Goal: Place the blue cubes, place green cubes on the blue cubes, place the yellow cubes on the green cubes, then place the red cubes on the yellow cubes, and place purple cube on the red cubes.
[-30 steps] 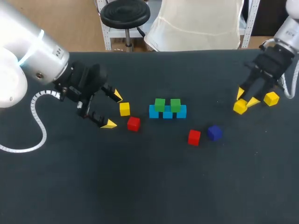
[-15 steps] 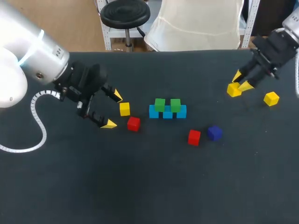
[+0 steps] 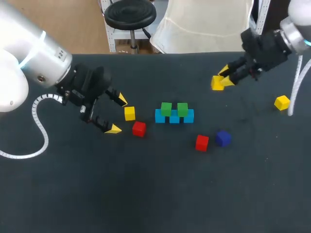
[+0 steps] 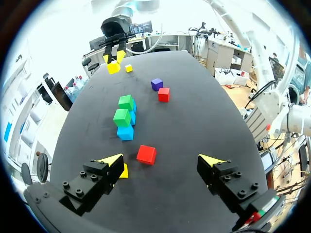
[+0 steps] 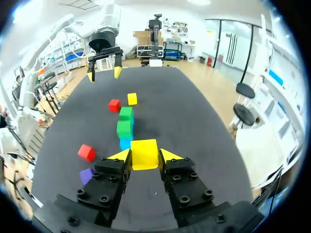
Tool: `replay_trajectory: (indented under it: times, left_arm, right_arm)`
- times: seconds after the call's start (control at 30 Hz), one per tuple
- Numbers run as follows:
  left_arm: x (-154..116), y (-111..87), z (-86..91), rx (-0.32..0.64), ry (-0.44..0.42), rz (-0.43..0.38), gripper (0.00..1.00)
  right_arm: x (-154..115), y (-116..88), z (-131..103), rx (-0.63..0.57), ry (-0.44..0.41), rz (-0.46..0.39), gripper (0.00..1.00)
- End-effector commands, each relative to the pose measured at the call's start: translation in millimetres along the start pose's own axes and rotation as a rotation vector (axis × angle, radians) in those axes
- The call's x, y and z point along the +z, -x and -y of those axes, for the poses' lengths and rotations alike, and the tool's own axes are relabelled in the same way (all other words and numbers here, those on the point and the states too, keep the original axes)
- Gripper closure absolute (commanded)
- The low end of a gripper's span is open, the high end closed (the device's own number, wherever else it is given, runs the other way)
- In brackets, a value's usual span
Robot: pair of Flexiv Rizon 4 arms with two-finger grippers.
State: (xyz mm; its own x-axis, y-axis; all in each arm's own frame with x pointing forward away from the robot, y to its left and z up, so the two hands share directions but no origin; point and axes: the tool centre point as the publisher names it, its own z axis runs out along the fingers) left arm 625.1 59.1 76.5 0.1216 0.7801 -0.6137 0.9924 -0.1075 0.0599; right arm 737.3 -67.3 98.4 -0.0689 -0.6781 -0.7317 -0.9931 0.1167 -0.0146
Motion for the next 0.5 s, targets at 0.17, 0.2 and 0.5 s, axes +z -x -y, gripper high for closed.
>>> replay_trajectory:
  times: [0.17, 0.2, 0.5]
  left_arm:
    - [0, -1.1, -0.7, 0.003, -0.001, 0.002, 0.0]
    - [0, -1.1, -0.7, 0.003, -0.001, 0.002, 0.0]
    - [0, -1.1, -0.7, 0.003, -0.001, 0.002, 0.0]
  right_arm:
    - [17, 17, -14, -0.029, -0.365, 0.013, 1.0]
    - [19, 19, -16, -0.031, -0.355, 0.018, 1.0]
    - [37, 39, -28, -0.059, -0.284, 0.032, 1.0]
